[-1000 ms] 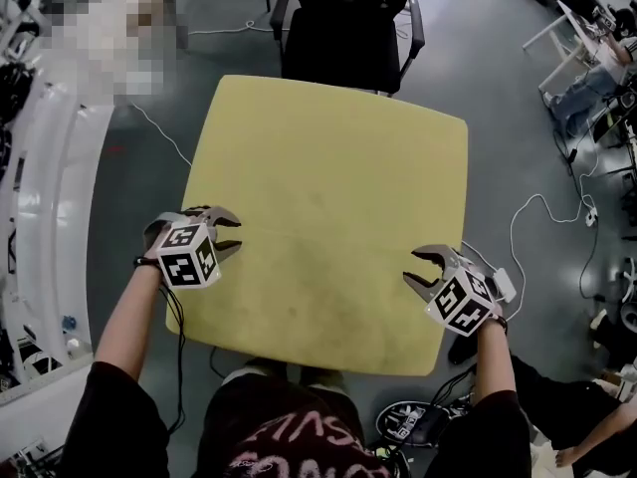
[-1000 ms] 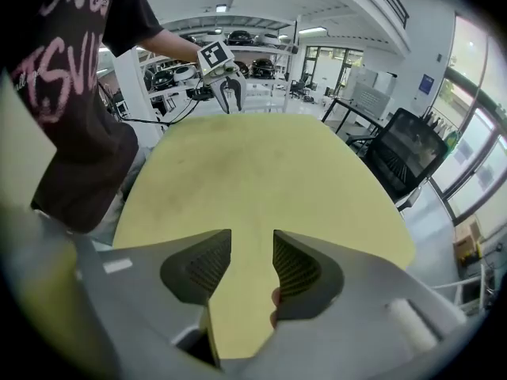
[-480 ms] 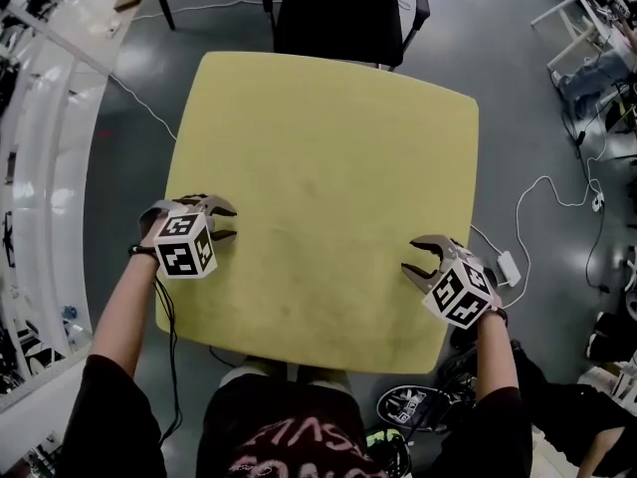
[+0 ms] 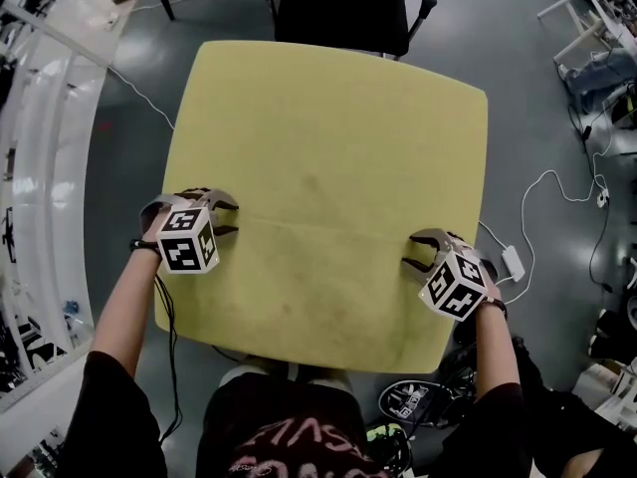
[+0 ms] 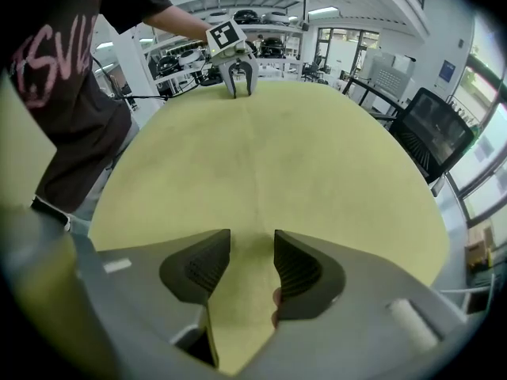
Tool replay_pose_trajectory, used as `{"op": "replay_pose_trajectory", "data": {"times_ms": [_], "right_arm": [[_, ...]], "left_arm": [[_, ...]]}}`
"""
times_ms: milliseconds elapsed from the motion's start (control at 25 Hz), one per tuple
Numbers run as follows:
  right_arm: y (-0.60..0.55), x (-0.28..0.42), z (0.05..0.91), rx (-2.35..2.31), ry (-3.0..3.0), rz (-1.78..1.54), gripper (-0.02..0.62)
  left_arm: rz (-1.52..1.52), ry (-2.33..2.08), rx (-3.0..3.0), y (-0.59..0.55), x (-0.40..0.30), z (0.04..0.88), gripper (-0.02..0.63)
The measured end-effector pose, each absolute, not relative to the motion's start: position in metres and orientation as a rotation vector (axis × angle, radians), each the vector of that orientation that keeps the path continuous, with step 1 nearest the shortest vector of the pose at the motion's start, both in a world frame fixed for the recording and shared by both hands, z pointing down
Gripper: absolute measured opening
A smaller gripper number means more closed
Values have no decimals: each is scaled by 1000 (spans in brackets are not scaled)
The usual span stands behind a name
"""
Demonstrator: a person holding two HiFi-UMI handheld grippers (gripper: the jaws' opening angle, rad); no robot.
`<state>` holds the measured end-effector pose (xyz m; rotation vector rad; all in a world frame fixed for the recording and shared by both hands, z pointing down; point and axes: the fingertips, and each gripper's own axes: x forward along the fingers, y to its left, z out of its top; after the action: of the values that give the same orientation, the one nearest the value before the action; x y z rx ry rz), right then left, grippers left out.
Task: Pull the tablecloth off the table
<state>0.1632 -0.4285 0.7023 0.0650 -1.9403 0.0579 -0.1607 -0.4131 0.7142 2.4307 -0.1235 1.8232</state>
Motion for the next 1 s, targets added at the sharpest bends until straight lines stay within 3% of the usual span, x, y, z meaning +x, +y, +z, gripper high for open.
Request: {"op": "replay_pose_trajectory", "data": {"times_ms": [560, 1000], "right_arm": [[-431, 161, 709, 50, -1922, 130, 187], [-428, 161, 708, 90, -1964, 144, 135]], "left_arm": [[1714, -127, 2434, -416, -159, 715, 164], [1785, -124, 2411, -405, -153, 716, 58]]}}
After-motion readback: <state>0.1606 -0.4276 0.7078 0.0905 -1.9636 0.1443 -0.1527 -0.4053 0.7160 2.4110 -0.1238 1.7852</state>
